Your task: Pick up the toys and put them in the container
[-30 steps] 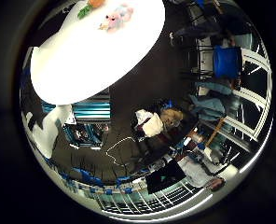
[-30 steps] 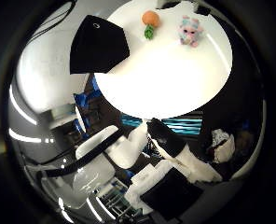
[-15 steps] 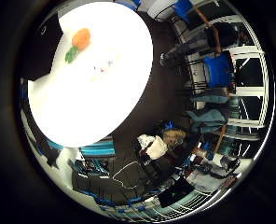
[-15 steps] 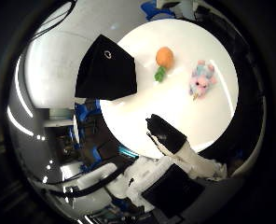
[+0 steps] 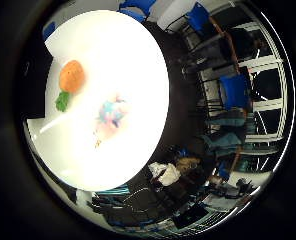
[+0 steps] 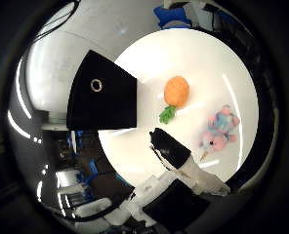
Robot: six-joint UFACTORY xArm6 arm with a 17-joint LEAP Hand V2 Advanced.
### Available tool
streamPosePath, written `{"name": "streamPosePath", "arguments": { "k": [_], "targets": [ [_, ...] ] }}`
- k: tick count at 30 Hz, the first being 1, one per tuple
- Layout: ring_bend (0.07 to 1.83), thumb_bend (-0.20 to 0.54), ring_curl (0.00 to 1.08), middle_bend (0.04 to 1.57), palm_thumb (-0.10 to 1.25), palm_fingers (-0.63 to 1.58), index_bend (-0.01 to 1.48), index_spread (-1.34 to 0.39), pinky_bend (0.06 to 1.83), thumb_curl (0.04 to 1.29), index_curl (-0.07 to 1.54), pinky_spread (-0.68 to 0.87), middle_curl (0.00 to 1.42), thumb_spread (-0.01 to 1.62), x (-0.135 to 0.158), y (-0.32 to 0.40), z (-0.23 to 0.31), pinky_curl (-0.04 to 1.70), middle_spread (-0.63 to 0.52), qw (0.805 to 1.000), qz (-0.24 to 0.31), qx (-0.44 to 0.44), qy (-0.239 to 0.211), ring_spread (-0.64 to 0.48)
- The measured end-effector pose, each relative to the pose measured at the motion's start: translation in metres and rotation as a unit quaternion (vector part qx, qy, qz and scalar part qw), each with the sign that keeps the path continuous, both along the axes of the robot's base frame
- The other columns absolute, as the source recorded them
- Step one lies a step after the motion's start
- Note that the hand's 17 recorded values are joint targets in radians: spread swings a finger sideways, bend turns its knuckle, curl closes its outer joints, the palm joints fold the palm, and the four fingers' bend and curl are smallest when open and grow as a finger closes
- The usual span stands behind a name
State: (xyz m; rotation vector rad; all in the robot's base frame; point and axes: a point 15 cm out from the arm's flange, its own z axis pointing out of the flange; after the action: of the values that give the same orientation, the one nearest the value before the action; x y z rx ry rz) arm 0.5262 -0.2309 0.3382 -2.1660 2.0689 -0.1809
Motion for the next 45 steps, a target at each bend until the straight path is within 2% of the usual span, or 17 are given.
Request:
{"name": "streamPosePath", "arguments": {
  "k": [8, 15, 26, 45],
  "targets": [
    [0.39, -0.02, 0.22, 0.2, 0.56, 0.2, 0.16, -0.39, 0.42, 0.29, 0.28, 0.39, 0.34, 1.13, 0.035, 0.033, -0.044, 0.26, -0.04, 1.0, 0.021, 0.007, 0.012, 0.16],
    [0.38, -0.021, 0.22, 0.2, 0.55, 0.2, 0.16, -0.39, 0.41, 0.29, 0.28, 0.39, 0.34, 1.12, 0.044, 0.054, -0.082, 0.26, -0.03, 0.998, 0.035, 0.018, 0.041, 0.16],
    [0.37, -0.021, 0.23, 0.2, 0.55, 0.21, 0.16, -0.4, 0.39, 0.29, 0.28, 0.4, 0.33, 1.12, 0.07, 0.061, -0.136, 0.27, -0.03, 0.997, 0.045, 0.02, 0.051, 0.16],
    [0.37, -0.022, 0.23, 0.21, 0.54, 0.26, 0.16, -0.4, 0.4, 0.29, 0.28, 0.42, 0.33, 1.12, 0.064, 0.086, -0.162, 0.28, -0.04, 0.993, 0.073, 0.024, 0.091, 0.14]
  ]
}}
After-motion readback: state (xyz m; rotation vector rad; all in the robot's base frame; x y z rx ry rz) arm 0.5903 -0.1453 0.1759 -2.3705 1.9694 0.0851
